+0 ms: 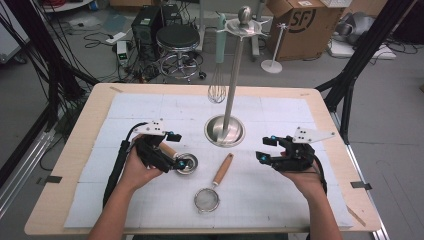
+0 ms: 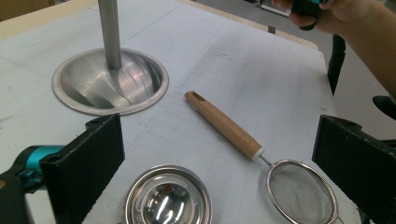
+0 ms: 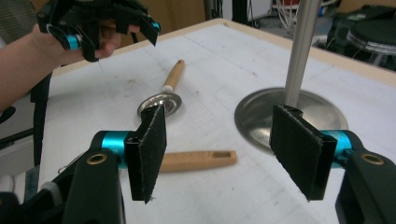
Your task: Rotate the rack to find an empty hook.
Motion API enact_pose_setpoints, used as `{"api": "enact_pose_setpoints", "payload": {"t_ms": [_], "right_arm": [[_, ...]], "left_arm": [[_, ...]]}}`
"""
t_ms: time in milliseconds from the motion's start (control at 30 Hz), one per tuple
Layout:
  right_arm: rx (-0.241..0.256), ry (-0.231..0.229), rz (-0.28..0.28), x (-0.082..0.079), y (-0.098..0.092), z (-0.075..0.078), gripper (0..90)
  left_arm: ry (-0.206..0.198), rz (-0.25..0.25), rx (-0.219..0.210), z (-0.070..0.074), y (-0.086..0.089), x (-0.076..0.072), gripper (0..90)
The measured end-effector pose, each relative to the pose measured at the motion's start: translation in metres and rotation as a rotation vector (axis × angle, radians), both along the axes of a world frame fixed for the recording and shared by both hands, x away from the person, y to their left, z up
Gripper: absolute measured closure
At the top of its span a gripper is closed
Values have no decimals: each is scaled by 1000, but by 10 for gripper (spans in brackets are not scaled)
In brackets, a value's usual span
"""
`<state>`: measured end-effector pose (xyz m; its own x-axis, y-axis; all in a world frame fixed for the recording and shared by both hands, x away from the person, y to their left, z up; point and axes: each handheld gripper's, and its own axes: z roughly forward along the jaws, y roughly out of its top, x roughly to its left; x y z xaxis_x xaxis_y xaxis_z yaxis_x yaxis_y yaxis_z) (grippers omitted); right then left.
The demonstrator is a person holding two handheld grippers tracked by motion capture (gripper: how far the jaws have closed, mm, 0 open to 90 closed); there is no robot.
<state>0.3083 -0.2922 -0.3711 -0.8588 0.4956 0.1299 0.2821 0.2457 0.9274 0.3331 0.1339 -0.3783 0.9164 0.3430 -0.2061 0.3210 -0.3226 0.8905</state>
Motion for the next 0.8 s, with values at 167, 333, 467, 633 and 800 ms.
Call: {"api": "enact_pose_setpoints", "payload": {"t_ms": [167, 333, 467, 633, 800], "right_arm": [[-7, 10, -5, -1, -1, -8, 335], [-5, 13, -6, -2, -1, -9, 309], [-3, 19, -9, -1, -3, -11, 289], [-3, 25, -18, -1, -5, -13, 268], [-2, 30, -16, 0, -5, -15, 258]], "left_arm": [[-8, -2, 3, 1, 0, -1, 29], [-1, -3, 4, 0, -1, 0, 29], [2, -2, 5, -1, -2, -1, 29], [0, -7, 1, 0, -2, -1, 29], [-2, -7, -7, 1, -1, -1, 29]]}}
